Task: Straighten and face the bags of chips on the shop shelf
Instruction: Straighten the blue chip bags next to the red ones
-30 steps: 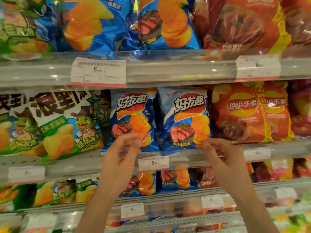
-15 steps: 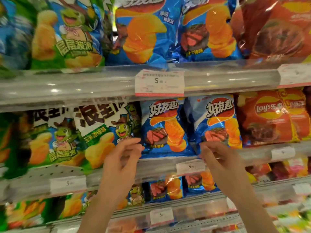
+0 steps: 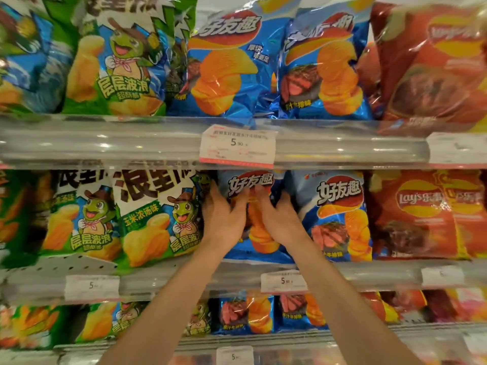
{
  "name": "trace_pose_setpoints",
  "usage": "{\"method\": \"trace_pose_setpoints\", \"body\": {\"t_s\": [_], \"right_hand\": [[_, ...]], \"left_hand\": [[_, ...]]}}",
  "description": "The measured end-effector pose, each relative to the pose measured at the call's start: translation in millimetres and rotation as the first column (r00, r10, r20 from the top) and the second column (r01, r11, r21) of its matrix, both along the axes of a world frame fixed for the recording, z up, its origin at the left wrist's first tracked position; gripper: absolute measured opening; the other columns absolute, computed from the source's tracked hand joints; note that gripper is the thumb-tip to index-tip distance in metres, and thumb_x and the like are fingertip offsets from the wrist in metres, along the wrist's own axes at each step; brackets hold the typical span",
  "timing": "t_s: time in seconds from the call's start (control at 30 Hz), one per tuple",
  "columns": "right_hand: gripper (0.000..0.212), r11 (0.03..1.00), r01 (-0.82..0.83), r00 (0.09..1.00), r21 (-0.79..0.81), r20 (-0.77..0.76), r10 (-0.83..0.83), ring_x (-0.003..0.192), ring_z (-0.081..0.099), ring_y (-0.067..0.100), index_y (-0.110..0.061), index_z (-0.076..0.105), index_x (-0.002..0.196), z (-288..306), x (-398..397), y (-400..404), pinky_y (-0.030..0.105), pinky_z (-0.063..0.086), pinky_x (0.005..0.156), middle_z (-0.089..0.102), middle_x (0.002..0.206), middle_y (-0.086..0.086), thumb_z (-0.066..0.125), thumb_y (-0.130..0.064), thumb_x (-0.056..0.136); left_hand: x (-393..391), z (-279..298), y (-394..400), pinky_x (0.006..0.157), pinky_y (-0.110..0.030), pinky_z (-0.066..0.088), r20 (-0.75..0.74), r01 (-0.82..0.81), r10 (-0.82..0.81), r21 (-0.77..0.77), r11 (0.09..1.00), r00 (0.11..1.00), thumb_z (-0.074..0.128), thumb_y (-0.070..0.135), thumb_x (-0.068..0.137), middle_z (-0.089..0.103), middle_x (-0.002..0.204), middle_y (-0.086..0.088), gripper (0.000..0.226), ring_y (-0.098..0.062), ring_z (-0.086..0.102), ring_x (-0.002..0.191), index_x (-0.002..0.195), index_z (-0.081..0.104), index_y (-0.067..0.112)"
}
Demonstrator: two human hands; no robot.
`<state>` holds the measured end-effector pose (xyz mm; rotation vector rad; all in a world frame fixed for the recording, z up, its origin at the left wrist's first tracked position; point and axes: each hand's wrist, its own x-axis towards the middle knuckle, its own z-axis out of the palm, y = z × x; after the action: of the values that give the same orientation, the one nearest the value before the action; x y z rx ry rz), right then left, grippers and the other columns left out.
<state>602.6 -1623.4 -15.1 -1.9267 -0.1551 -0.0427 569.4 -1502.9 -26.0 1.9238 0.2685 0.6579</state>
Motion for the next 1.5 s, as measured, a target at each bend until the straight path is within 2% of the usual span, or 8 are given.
{"method": "trace_pose_setpoints", "body": {"t_s": [0.2,0.6,0.8,0.93,1.13,1.23,1.4,1.5], "right_hand": [[0.079,0.991,-0.029,0.999,0.132,-0.013,0.031,0.141,0.042,0.026,-0.011,0.03,0.153,-2.6,6.0,-4.0,0.027,0.031,0.104,0.047,0.151,0.005,0.045,-0.064,0.096],[0.066,0.995,0.002,0.996,0.098,0.094,-0.011,0.115,0.062,0.022,-0.02,0.045,0.137,-16.4,8.5,-3.6,0.032,0.045,0.095,0.068,0.121,0.003,0.043,-0.069,0.093],[0.068,0.998,-0.003,0.956,0.059,0.294,-0.015,0.145,0.036,0.018,-0.046,0.016,0.154,-18.0,-2.3,-5.0,0.048,0.032,0.118,0.037,0.158,-0.009,0.038,-0.071,0.095],[0.063,0.998,-0.029,0.949,-0.062,0.312,0.047,0.139,0.044,0.025,-0.061,0.002,0.15,-22.4,-7.6,-9.1,0.053,0.038,0.113,0.039,0.156,-0.003,0.036,-0.066,0.097],[0.059,0.996,0.003,0.94,-0.088,0.339,0.027,0.145,0.034,0.024,-0.052,0.007,0.154,-19.5,-8.2,-9.8,0.055,0.034,0.115,0.033,0.159,-0.001,0.034,-0.058,0.102],[0.061,0.985,0.03,0.937,-0.173,0.349,0.033,0.149,0.023,0.023,-0.043,0.005,0.158,-23.1,-10.3,-10.3,0.052,0.027,0.117,0.021,0.165,-0.004,0.028,-0.055,0.103],[0.059,0.938,0.073,0.91,-0.34,0.408,0.077,0.145,0.027,0.029,-0.033,0.007,0.159,-22.6,-9.7,-9.9,0.059,0.032,0.114,0.015,0.167,0.001,0.018,-0.052,0.104],[0.058,0.962,0.052,0.89,-0.266,0.449,0.077,0.147,0.028,0.021,-0.028,0.02,0.158,-14.6,-21.4,-16.7,0.045,0.036,0.116,0.023,0.164,-0.001,0.029,-0.05,0.105]], "left_hand": [[4.0,6.2,4.0,0.052,-0.008,0.044,-0.118,0.09,-0.118,-0.217,0.972,0.986,0.051,0.05,0.099,0.066,0.063,0.009,0.032,0.004,0.061,0.052,0.094,0.056,0.018],[-4.2,-12.8,3.8,0.093,-0.037,0.05,0.003,0.001,-0.001,-0.069,0.998,1.0,0.038,0.069,0.092,0.06,0.122,0.004,0.064,-0.021,0.061,0.113,0.137,0.038,0.025],[-15.3,-11.7,6.8,0.077,-0.036,0.054,0.055,0.164,-0.172,0.136,0.977,0.983,0.035,0.062,0.098,0.048,0.138,-0.003,0.064,-0.016,0.07,0.087,0.149,-0.004,0.059],[-6.6,-13.8,10.0,0.099,-0.026,0.036,0.05,0.198,-0.208,0.152,0.968,0.977,0.036,0.053,0.102,0.032,0.157,-0.001,0.061,-0.021,0.048,0.132,0.152,0.0,0.055],[2.4,-17.4,10.8,0.091,-0.036,0.048,0.009,0.16,-0.167,0.231,0.96,0.986,0.029,0.062,0.099,0.045,0.142,-0.005,0.06,-0.014,0.055,0.103,0.152,0.0,0.057],[7.8,-24.2,8.6,0.094,-0.031,0.04,-0.011,0.118,-0.121,0.349,0.93,0.993,0.021,0.059,0.101,0.037,0.151,-0.01,0.061,-0.022,0.047,0.12,0.158,0.007,0.041],[2.9,-13.5,10.0,0.081,-0.045,0.056,-0.033,0.175,-0.172,0.13,0.976,0.985,0.019,0.081,0.085,0.052,0.136,-0.023,0.079,-0.036,0.064,0.104,0.152,0.022,0.04],[-13.1,-15.8,11.5,0.106,-0.044,0.044,0.015,0.146,-0.16,0.333,0.932,0.987,0.023,0.071,0.092,0.023,0.161,-0.014,0.07,-0.034,0.04,0.135,0.155,0.009,0.044]]}}
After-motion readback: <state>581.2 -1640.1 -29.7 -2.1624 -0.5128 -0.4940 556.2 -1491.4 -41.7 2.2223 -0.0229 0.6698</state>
